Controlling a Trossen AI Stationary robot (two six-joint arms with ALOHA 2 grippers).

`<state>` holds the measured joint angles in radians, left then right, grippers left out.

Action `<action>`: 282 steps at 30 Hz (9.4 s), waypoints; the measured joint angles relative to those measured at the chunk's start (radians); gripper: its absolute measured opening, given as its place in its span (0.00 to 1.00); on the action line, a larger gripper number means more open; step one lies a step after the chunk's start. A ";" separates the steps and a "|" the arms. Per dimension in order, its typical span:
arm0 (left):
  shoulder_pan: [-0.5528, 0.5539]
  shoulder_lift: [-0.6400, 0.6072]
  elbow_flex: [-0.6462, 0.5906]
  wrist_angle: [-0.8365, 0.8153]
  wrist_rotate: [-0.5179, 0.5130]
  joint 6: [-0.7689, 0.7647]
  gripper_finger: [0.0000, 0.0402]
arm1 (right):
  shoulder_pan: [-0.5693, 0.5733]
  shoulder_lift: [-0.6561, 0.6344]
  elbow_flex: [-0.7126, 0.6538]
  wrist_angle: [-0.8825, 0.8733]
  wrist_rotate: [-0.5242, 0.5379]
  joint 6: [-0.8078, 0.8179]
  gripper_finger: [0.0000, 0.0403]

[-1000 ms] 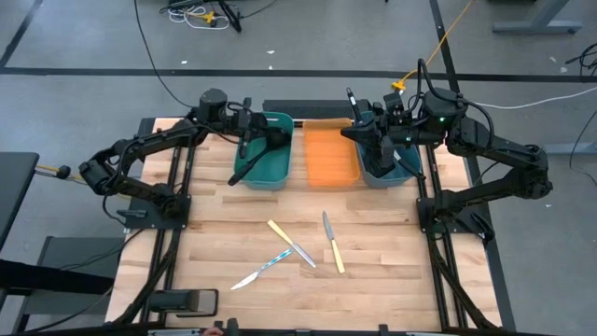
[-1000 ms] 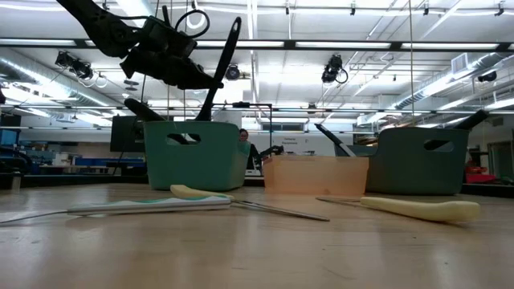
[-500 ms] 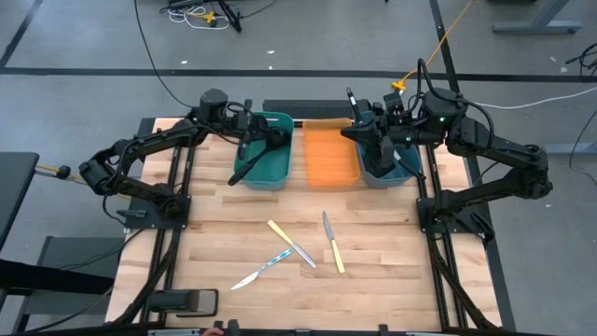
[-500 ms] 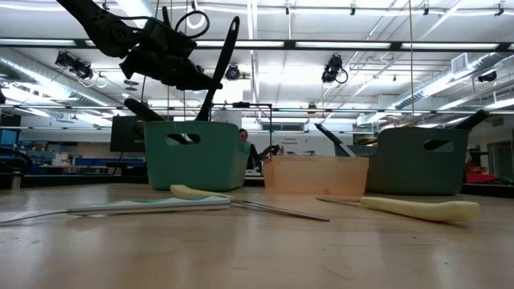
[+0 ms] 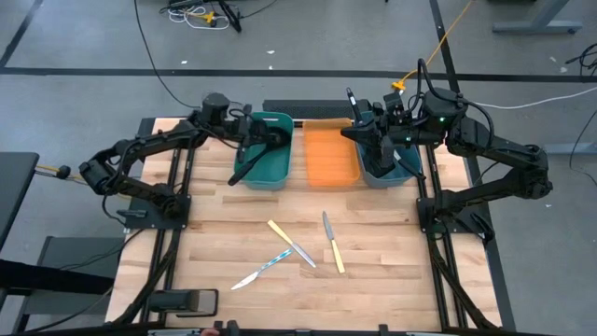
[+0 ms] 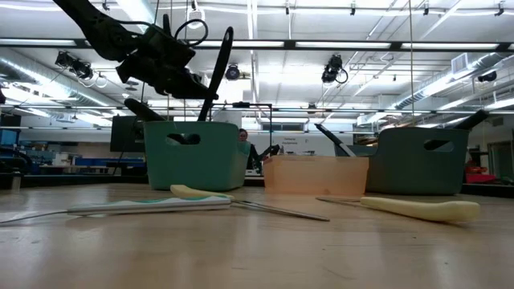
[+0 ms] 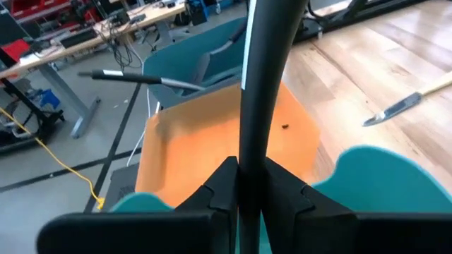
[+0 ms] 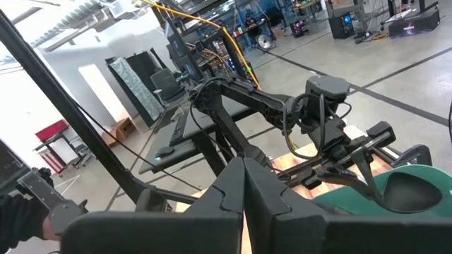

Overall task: Pick & Place Kitchen Items
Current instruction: Put the black serving spoon into the light green bin, then put the right yellow table knife into the orange bin

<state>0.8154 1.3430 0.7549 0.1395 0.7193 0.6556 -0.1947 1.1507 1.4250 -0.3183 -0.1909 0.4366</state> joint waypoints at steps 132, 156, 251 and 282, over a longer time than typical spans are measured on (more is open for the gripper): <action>-0.505 -0.436 0.034 0.097 -0.374 -0.667 0.01 | 0.424 0.057 0.000 -0.188 0.602 -0.338 0.01; -0.635 -0.471 0.033 0.090 -0.524 -0.674 0.01 | 0.469 0.153 0.000 -0.236 0.646 -0.249 0.03; -0.634 -0.573 0.033 -0.055 -0.546 -0.660 0.04 | 0.472 0.470 -0.001 -0.642 0.119 -0.982 0.36; -0.634 -0.573 0.033 -0.056 -0.547 -0.629 0.04 | 0.480 0.484 -0.207 -0.568 0.067 -1.470 0.55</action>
<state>0.1810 0.7700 0.7879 0.0838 0.1726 0.0261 0.2855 1.6344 1.2177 -0.8868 -0.1242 -1.0338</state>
